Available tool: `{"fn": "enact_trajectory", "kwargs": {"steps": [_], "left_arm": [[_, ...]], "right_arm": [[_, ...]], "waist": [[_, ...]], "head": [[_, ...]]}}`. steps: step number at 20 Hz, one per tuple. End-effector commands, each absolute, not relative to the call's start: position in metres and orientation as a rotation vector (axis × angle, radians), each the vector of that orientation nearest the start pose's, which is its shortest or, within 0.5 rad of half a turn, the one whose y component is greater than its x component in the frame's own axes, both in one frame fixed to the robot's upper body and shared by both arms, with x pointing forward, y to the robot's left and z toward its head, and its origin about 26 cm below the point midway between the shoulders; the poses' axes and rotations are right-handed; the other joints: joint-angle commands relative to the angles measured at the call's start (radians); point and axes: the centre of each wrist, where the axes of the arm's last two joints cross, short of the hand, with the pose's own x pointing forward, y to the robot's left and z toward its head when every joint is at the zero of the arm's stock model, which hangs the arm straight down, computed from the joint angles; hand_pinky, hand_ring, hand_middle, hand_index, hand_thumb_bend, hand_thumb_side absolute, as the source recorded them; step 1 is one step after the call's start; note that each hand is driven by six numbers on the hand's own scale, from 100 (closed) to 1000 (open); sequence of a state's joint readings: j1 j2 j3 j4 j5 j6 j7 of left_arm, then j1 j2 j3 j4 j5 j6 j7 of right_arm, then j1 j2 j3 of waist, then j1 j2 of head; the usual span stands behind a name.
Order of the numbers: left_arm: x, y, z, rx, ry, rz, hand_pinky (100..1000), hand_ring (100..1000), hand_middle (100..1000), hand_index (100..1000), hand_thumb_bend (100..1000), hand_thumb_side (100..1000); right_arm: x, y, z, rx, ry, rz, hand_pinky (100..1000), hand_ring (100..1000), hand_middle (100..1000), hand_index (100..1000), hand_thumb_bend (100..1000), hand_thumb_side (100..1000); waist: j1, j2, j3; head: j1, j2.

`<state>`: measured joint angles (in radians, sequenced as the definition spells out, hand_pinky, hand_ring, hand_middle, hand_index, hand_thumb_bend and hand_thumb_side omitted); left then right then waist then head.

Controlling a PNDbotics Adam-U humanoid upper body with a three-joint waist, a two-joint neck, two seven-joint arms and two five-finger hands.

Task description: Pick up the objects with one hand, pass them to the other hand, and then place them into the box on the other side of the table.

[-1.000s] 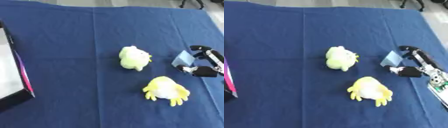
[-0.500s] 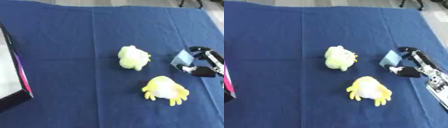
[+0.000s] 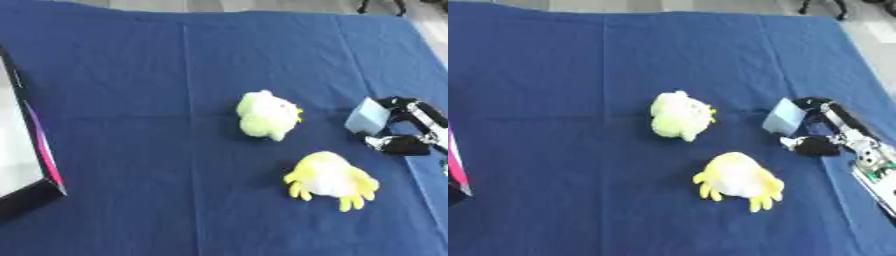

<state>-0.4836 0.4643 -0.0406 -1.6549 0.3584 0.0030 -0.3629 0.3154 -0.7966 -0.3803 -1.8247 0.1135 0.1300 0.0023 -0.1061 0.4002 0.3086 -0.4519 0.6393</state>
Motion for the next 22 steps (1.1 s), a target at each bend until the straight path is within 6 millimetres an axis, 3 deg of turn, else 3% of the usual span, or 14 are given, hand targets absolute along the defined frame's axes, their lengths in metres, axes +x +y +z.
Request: {"fn": "enact_trajectory", "kwargs": {"steps": [1, 4, 10, 22], "left_arm": [[0.363, 0.288, 0.202, -0.280, -2.024, -0.675, 1000, 762, 743, 738, 103, 881], [0.363, 0.288, 0.201, -0.280, -2.020, -0.673, 1000, 762, 743, 738, 105, 883], [0.362, 0.289, 0.198, -0.280, -2.008, -0.673, 1000, 762, 744, 737, 107, 883], [0.360, 0.292, 0.190, -0.280, -1.976, -0.663, 1000, 761, 744, 736, 110, 877]], "right_arm": [[0.198, -0.481, 0.155, -0.993, -1.350, 0.524, 806, 760, 710, 782, 426, 166], [0.199, -0.480, 0.155, -0.983, -1.369, 0.507, 803, 749, 683, 756, 386, 100], [0.199, -0.477, 0.156, -0.955, -1.422, 0.480, 800, 738, 670, 684, 315, 104], [0.196, -0.470, 0.165, -0.885, -1.493, 0.458, 786, 716, 661, 632, 306, 100]], "waist": [[0.015, 0.000, -0.002], [0.015, -0.002, -0.002], [0.012, -0.012, -0.005], [0.003, -0.051, -0.013]], "head": [[-0.002, -0.001], [-0.002, 0.002], [0.002, 0.011], [0.007, 0.034]]}}
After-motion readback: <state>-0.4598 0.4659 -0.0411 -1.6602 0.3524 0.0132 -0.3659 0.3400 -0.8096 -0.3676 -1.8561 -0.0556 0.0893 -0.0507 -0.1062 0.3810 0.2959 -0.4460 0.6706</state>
